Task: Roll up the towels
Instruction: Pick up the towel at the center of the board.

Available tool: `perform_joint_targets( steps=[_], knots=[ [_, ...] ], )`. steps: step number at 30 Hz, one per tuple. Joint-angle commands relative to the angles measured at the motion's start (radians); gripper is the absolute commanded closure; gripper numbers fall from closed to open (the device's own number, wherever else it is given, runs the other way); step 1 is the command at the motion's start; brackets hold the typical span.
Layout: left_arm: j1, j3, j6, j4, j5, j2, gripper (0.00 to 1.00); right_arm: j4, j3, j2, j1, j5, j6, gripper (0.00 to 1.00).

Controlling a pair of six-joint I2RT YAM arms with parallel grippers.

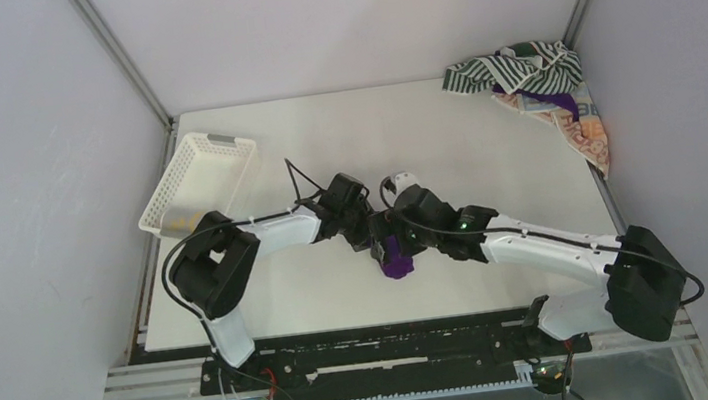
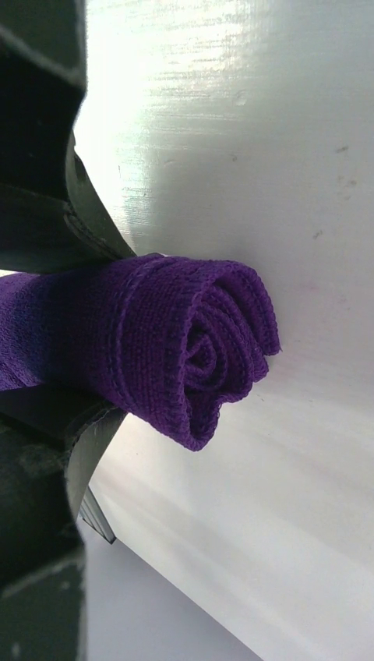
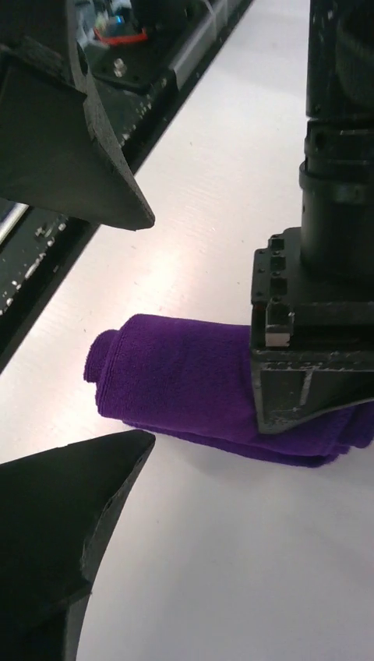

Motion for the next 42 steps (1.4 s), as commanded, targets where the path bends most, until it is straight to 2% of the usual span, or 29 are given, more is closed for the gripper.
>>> perform_joint_targets(
  steps=[1,8,15,18,20,23,26,30,36,42],
  knots=[
    [-0.004,0.006,0.061,-0.129,-0.071,0.035,0.5,-0.111,0.079,0.044,0.089,0.271,-0.073,0.0],
    [-0.004,0.012,0.063,-0.129,-0.064,0.041,0.5,-0.175,0.178,0.215,0.238,0.477,-0.089,0.03],
    [-0.004,0.02,0.063,-0.133,-0.057,0.045,0.49,-0.258,0.242,0.363,0.305,0.581,-0.06,0.16],
    [-0.004,0.021,0.06,-0.135,-0.056,0.045,0.48,-0.286,0.253,0.407,0.315,0.578,-0.027,0.3],
    [-0.005,0.023,0.057,-0.137,-0.055,0.042,0.46,-0.311,0.253,0.429,0.318,0.58,0.001,0.31],
    [-0.004,0.027,0.052,-0.143,-0.053,0.037,0.42,-0.337,0.253,0.454,0.32,0.575,0.028,0.4],
    [0.002,0.03,0.048,-0.15,-0.054,0.02,0.37,-0.333,0.24,0.461,0.32,0.552,0.038,0.49],
    [0.009,0.021,0.042,-0.167,-0.062,-0.028,0.28,-0.263,0.2,0.427,0.309,0.466,0.025,0.54],
    [0.024,-0.009,0.012,-0.178,-0.088,-0.123,0.18,-0.113,0.1,0.344,0.236,0.275,0.004,0.57],
    [0.025,0.006,0.005,-0.173,-0.055,-0.113,0.16,-0.031,0.032,0.302,0.167,0.144,-0.001,0.57]
  ],
)
